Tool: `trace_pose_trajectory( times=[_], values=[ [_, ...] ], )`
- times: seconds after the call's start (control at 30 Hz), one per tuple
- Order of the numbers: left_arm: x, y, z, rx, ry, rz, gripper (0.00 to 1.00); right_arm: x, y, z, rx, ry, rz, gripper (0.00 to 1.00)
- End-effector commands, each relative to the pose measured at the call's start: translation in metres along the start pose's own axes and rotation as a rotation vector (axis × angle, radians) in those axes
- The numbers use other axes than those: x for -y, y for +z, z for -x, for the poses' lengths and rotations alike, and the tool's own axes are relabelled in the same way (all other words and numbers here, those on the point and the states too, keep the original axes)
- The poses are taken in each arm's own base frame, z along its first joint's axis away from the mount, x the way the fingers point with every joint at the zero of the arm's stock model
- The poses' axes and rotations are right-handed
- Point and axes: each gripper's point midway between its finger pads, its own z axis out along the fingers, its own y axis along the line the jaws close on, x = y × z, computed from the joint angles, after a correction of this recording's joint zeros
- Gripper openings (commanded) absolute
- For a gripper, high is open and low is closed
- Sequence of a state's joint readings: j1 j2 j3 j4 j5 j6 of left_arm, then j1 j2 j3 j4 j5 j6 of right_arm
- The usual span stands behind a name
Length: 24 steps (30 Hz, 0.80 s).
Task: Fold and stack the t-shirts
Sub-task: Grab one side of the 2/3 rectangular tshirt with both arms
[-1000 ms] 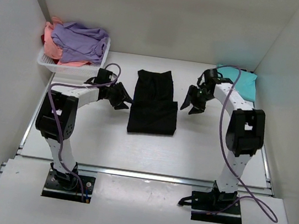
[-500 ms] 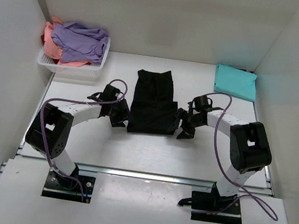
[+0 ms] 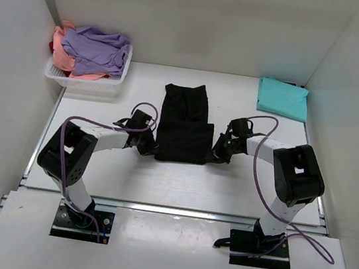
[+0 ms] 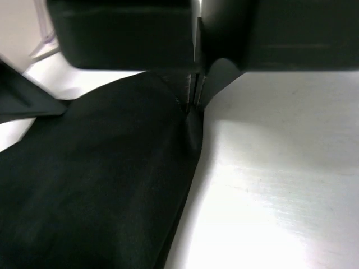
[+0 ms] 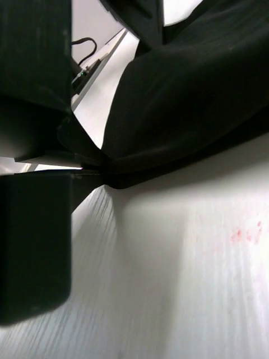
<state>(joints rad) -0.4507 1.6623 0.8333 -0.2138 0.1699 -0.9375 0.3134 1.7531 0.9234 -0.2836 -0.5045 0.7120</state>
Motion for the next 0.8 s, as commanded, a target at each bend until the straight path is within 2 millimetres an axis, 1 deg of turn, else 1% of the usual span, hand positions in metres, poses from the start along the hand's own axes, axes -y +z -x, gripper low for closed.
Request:
trace_pose_trajectory(
  times=[0.0, 0.03, 0.07, 0.1, 0.13, 0.17, 0.2, 0.23, 0.27, 0.3, 0.33, 0.37, 0.4, 0.43, 0.47, 0.5, 0.53, 0.57, 0.6, 0.63, 0.67, 0.73, 0.77],
  values=[
    [-0.002, 0.004, -0.009, 0.001, -0.027, -0.003, 0.00, -0.004, 0.001, -0.001, 0.015, 0.009, 0.000, 0.00],
    [-0.001, 0.001, -0.014, -0.011, -0.027, -0.007, 0.00, -0.002, 0.001, -0.006, 0.011, 0.010, -0.011, 0.00],
    [-0.010, 0.000, -0.019, -0.019, -0.033, 0.012, 0.00, 0.001, -0.003, -0.011, 0.011, 0.010, -0.022, 0.00],
    [-0.012, -0.008, -0.022, -0.014, -0.027, 0.004, 0.00, 0.002, -0.007, -0.017, 0.012, 0.004, -0.031, 0.00],
    [-0.013, -0.014, -0.030, -0.034, -0.023, -0.002, 0.00, 0.002, -0.012, -0.031, -0.008, -0.002, -0.029, 0.00],
    [-0.024, -0.017, -0.043, -0.068, -0.029, 0.015, 0.00, 0.009, -0.014, -0.040, -0.019, 0.004, -0.041, 0.00],
    [-0.035, -0.024, -0.055, -0.095, -0.026, 0.031, 0.00, 0.010, -0.018, -0.053, -0.039, -0.004, -0.033, 0.00],
    [-0.037, -0.033, -0.062, -0.107, -0.009, 0.022, 0.00, 0.006, -0.025, -0.063, -0.045, -0.025, -0.024, 0.00],
    [-0.045, -0.042, -0.073, -0.126, 0.011, 0.032, 0.00, 0.016, -0.027, -0.077, -0.072, -0.015, -0.046, 0.00],
    [-0.052, -0.047, -0.081, -0.144, 0.020, 0.042, 0.00, 0.020, -0.032, -0.093, -0.093, -0.027, -0.048, 0.00],
    [-0.059, -0.056, -0.090, -0.155, 0.020, 0.049, 0.00, 0.017, -0.039, -0.103, -0.104, -0.043, -0.036, 0.00],
    [-0.058, -0.066, -0.096, -0.161, 0.033, 0.033, 0.00, 0.024, -0.041, -0.118, -0.131, -0.052, -0.050, 0.00],
    [-0.063, -0.071, -0.105, -0.173, 0.035, 0.038, 0.00, 0.027, -0.047, -0.130, -0.146, -0.057, -0.045, 0.00],
    [-0.059, -0.081, -0.110, -0.174, 0.042, 0.010, 0.00, 0.022, -0.054, -0.137, -0.142, -0.073, -0.022, 0.00],
    [-0.059, -0.091, -0.119, -0.187, 0.038, -0.003, 0.00, 0.031, -0.057, -0.153, -0.186, -0.057, -0.036, 0.00],
    [-0.056, -0.100, -0.124, -0.192, 0.024, -0.026, 0.00, 0.032, -0.063, -0.161, -0.195, -0.059, -0.024, 0.00],
    [-0.056, -0.105, -0.127, -0.197, 0.029, -0.033, 0.00, 0.032, -0.070, -0.172, -0.219, -0.056, -0.007, 0.00],
    [-0.055, -0.113, -0.133, -0.206, 0.017, -0.043, 0.00, 0.034, -0.075, -0.176, -0.219, -0.041, -0.004, 0.00],
    [-0.052, -0.121, -0.137, -0.217, 0.003, -0.066, 0.00, 0.030, -0.082, -0.182, -0.225, -0.046, 0.027, 0.00],
    [-0.050, -0.126, -0.140, -0.229, -0.006, -0.082, 0.00, 0.032, -0.087, -0.190, -0.256, -0.026, 0.027, 0.00],
    [-0.048, -0.133, -0.142, -0.233, -0.027, -0.094, 0.00, 0.030, -0.092, -0.190, -0.244, -0.029, 0.044, 0.01],
    [-0.044, -0.144, -0.144, -0.251, -0.059, -0.124, 0.00, 0.025, -0.104, -0.199, -0.283, 0.020, 0.082, 0.00],
    [-0.039, -0.150, -0.143, -0.253, -0.077, -0.146, 0.00, 0.021, -0.111, -0.199, -0.289, 0.043, 0.103, 0.00]
  ],
)
